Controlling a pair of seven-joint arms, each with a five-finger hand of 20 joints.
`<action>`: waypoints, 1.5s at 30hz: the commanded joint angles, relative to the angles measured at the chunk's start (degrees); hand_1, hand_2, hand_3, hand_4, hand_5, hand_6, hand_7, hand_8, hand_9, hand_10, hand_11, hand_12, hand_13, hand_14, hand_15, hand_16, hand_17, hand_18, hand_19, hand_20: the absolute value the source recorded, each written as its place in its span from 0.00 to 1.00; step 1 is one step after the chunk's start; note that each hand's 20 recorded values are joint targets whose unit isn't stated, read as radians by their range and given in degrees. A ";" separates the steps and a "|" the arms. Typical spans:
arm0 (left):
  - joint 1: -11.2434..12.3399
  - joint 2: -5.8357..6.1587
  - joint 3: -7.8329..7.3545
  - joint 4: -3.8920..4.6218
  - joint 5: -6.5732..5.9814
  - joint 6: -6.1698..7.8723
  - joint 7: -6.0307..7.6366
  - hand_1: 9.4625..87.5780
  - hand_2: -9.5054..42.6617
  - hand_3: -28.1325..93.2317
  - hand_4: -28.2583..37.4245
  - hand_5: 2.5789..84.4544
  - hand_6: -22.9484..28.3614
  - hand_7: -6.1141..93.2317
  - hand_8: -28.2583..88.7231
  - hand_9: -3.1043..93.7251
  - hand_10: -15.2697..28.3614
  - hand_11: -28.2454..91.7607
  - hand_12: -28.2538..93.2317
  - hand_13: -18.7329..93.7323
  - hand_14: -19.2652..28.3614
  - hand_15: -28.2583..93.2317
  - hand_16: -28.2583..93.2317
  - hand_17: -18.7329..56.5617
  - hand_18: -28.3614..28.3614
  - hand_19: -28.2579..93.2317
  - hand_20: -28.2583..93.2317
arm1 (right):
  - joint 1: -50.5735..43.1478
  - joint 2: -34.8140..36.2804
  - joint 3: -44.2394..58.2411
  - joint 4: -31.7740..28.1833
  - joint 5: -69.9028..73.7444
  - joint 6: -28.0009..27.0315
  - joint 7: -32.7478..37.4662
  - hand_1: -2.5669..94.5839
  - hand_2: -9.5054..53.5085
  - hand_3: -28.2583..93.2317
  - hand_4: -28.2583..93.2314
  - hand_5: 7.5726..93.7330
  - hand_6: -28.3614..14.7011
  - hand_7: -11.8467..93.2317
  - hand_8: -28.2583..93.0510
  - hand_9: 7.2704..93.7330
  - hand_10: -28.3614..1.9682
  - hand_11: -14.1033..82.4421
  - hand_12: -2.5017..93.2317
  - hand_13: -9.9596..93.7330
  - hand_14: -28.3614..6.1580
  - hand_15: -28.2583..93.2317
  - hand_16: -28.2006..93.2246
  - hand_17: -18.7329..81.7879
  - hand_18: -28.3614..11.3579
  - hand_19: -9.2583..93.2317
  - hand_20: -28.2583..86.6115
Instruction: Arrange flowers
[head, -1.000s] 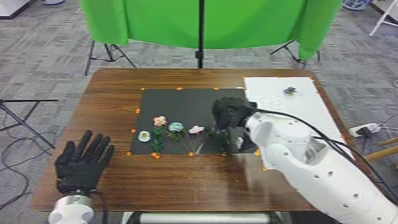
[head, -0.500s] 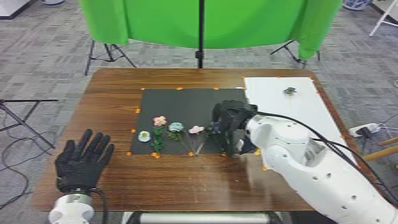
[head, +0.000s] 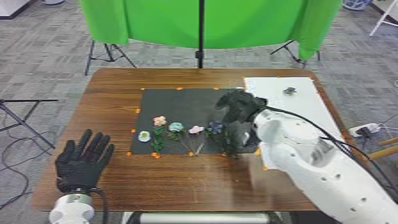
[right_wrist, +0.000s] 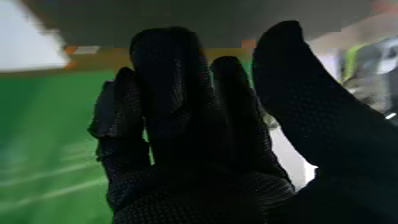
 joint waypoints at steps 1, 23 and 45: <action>0.27 -0.20 0.52 0.52 0.02 -0.38 0.94 0.21 0.47 0.89 0.00 0.46 0.62 0.17 0.15 0.46 0.73 0.44 0.33 0.45 0.77 0.57 0.18 0.16 0.76 0.53 0.34 | 7.05 0.72 6.99 10.05 0.09 2.03 4.84 0.47 0.00 0.93 0.00 0.41 0.53 0.19 0.15 0.46 0.31 0.27 0.18 0.56 0.38 0.64 0.34 0.50 0.11 0.94 0.54; -2.16 -0.01 1.86 1.26 -2.72 -4.42 0.41 0.21 0.44 0.89 0.00 0.46 0.61 0.17 0.15 0.45 0.73 0.44 0.33 0.45 0.76 0.57 0.18 0.16 0.76 0.53 0.34 | 14.45 -6.19 7.34 40.28 -11.93 -11.13 0.07 0.52 0.00 0.92 0.00 0.33 0.65 0.23 0.13 0.32 0.53 0.22 0.14 0.49 0.42 0.43 0.36 0.45 0.13 0.81 0.50; 1.14 0.26 -0.59 -0.41 -1.70 -3.41 2.04 0.22 0.44 0.89 0.00 0.44 0.61 0.17 0.15 0.45 0.72 0.44 0.33 0.45 0.76 0.56 0.18 0.16 0.76 0.52 0.34 | -3.33 -2.33 11.29 10.35 -8.11 9.90 0.86 0.67 0.00 0.76 0.00 0.80 0.65 0.49 0.21 0.94 0.57 0.30 0.49 0.84 0.63 0.55 0.56 0.58 0.20 0.94 0.56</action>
